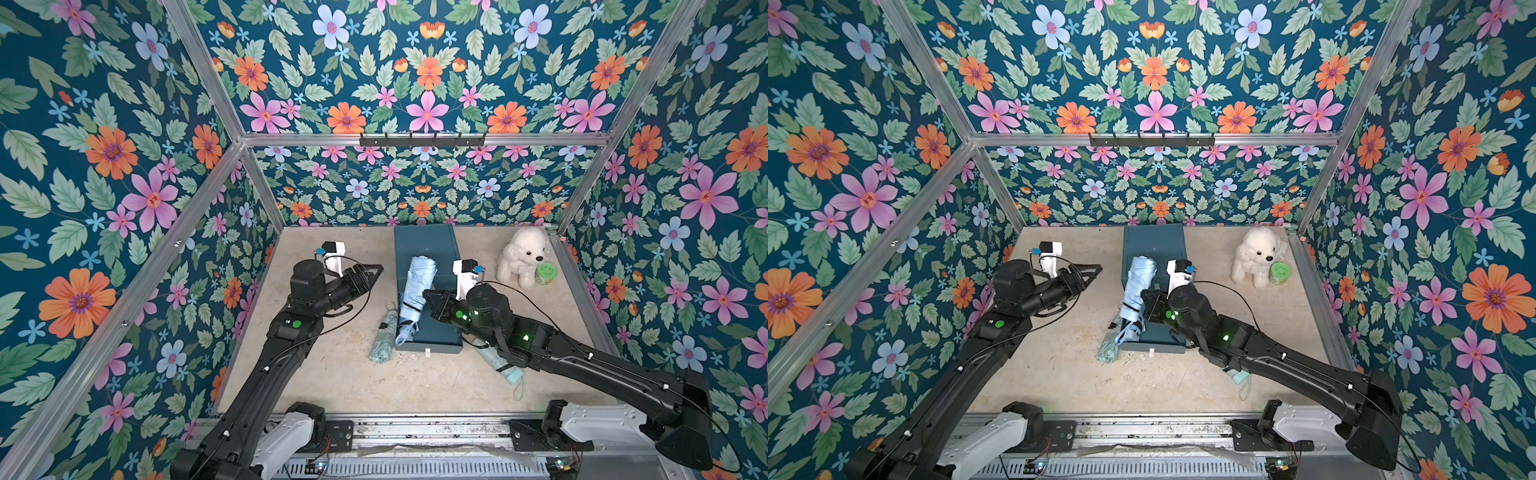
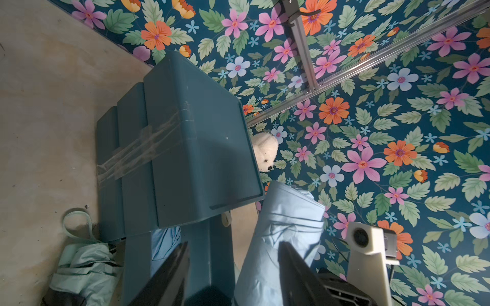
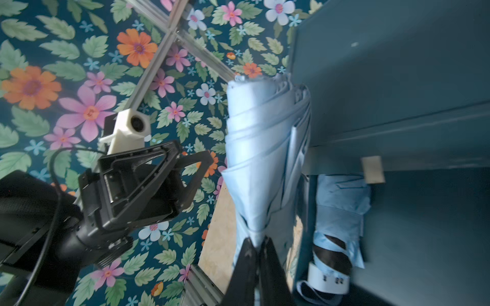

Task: Place the umbrella in the drawer by color
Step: Pick up the umbrella from the center of the board, then place the umbrella in the drawer.

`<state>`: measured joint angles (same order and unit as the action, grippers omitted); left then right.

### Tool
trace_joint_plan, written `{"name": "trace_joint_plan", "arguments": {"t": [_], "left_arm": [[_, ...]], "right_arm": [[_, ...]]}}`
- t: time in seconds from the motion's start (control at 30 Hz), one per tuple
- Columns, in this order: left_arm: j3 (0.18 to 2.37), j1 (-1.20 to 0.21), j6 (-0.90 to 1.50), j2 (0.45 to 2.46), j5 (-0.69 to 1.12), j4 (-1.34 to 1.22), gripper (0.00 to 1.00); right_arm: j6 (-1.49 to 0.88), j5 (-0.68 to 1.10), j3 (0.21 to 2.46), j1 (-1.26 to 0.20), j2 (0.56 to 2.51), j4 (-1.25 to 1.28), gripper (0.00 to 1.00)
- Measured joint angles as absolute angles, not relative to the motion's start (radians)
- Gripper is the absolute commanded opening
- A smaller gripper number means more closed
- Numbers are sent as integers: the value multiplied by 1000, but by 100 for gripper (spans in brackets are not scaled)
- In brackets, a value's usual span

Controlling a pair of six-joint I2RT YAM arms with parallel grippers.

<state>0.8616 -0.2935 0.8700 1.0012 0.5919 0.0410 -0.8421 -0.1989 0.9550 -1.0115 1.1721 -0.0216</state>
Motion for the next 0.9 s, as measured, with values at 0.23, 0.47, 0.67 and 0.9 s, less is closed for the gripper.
{"name": "trace_joint_plan", "arguments": {"t": [0.23, 0.47, 0.67, 0.9], "left_arm": [[910, -294, 822, 1142, 548, 30, 79], [970, -295, 798, 1306, 544, -5, 79], [1035, -311, 767, 1412, 540, -7, 78], [1101, -329, 710, 1505, 529, 12, 78]], "right_arm": [[-992, -65, 811, -954, 1090, -22, 0], [-1121, 66, 708, -908, 1042, -5, 0], [-1217, 159, 618, -857, 1059, 81, 0], [-1258, 225, 608, -776, 1116, 179, 0]]}}
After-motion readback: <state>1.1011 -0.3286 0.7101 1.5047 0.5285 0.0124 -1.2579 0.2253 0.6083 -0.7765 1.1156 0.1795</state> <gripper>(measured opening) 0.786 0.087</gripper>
